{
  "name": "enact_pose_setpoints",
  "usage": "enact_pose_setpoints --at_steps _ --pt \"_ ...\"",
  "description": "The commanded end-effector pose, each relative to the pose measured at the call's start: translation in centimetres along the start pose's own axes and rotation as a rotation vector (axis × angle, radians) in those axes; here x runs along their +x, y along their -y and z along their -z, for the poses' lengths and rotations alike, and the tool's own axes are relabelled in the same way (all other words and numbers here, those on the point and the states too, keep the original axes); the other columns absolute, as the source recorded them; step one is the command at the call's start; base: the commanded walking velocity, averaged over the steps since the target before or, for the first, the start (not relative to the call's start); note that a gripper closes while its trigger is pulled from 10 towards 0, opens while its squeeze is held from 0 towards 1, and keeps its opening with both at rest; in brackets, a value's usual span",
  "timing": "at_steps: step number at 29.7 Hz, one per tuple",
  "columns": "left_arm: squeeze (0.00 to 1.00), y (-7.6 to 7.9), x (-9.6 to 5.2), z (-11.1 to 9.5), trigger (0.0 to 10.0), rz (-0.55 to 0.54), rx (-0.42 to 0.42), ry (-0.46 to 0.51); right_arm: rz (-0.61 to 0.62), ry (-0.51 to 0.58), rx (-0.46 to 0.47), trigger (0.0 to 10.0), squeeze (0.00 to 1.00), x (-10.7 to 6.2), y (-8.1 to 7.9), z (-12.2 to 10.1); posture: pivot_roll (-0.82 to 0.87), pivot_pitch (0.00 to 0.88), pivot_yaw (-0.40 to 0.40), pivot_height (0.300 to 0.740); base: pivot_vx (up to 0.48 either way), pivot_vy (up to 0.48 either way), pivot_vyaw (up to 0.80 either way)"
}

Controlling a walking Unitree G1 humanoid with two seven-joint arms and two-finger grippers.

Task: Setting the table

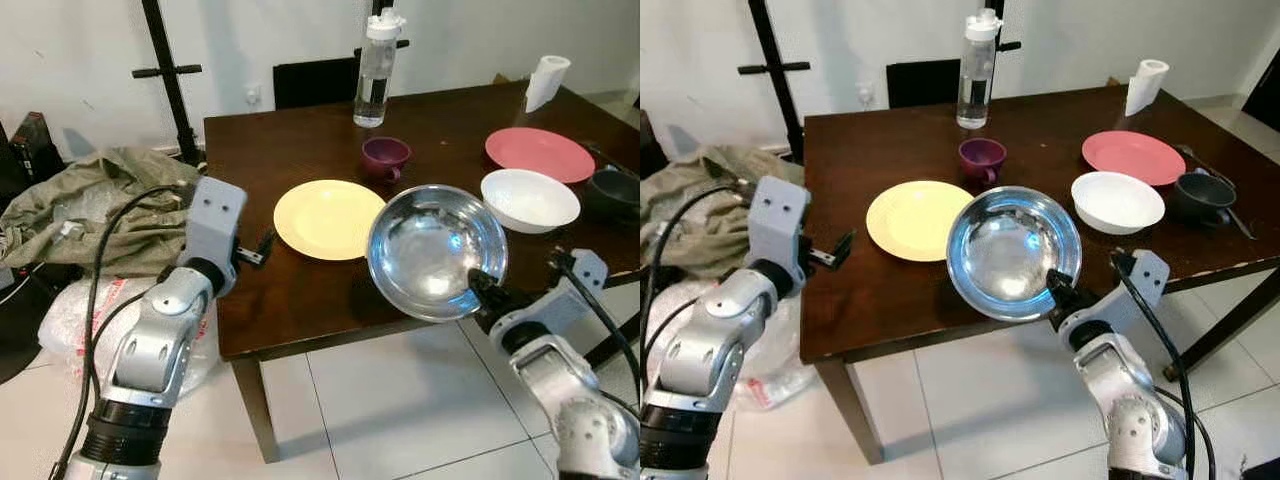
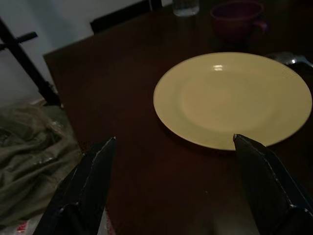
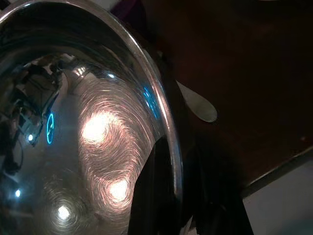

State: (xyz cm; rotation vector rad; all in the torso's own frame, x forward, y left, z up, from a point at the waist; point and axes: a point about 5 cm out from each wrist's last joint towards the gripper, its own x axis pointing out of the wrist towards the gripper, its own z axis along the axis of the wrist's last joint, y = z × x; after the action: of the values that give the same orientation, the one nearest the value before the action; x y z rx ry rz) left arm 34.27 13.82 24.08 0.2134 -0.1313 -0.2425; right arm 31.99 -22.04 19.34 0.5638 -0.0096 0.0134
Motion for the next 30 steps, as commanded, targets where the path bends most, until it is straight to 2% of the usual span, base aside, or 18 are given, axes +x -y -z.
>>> enact_pose_setpoints --at_steps 1,9,17,18,19,20,21,22,30 --pt "0.0 0.0 -0.4 0.7 10.0 0.002 0.009 -0.027 0.02 -0.004 -0.024 10.0 0.0 0.1 0.5 0.2 0.02 0.21 0.091 0.74 0.0 0.0 0.0" --pt "0.0 0.0 -0.6 0.8 10.0 0.008 0.006 -0.036 0.125 0.025 -0.045 10.0 0.0 1.0 2.1 -1.0 0.02 0.209 0.091 0.74 0.0 0.0 0.0" --pt "0.0 0.1 -0.5 0.9 10.0 0.01 0.004 -0.037 0.121 0.027 -0.033 10.0 0.0 1.3 2.6 -1.2 0.02 0.208 0.094 0.74 0.0 0.0 0.0" --pt "0.0 0.1 -0.5 0.9 10.0 0.011 0.003 -0.037 0.121 0.025 -0.031 10.0 0.25 1.4 2.7 -1.2 0.02 0.208 0.094 0.74 0.0 0.0 0.0" --pt "0.0 0.1 -0.5 0.9 10.0 0.011 0.002 -0.037 0.122 0.023 -0.031 10.0 0.29 1.4 2.8 -1.2 0.02 0.208 0.094 0.74 0.0 0.0 0.0" --pt "0.0 0.2 -0.5 1.0 10.0 0.011 0.002 -0.038 0.125 0.022 -0.029 10.0 0.79 1.5 2.8 -1.2 0.02 0.208 0.094 0.74 0.0 0.0 0.0" --pt "0.0 0.2 -0.6 1.0 10.0 0.012 0.002 -0.039 0.127 0.023 -0.029 10.0 0.79 1.5 2.9 -1.2 0.02 0.208 0.094 0.74 0.0 0.0 0.0" --pt "0.0 0.2 -0.6 1.0 10.0 0.012 0.001 -0.04 0.131 0.024 -0.028 10.0 1.0 1.6 2.9 -1.2 0.02 0.208 0.094 0.74 0.0 0.0 0.0" --pt "0.0 0.3 -0.5 1.1 10.0 0.015 0.0 -0.04 0.121 0.06 -0.005 10.0 1.0 1.6 2.8 -1.7 0.02 0.204 0.096 0.74 0.0 0.0 0.0"
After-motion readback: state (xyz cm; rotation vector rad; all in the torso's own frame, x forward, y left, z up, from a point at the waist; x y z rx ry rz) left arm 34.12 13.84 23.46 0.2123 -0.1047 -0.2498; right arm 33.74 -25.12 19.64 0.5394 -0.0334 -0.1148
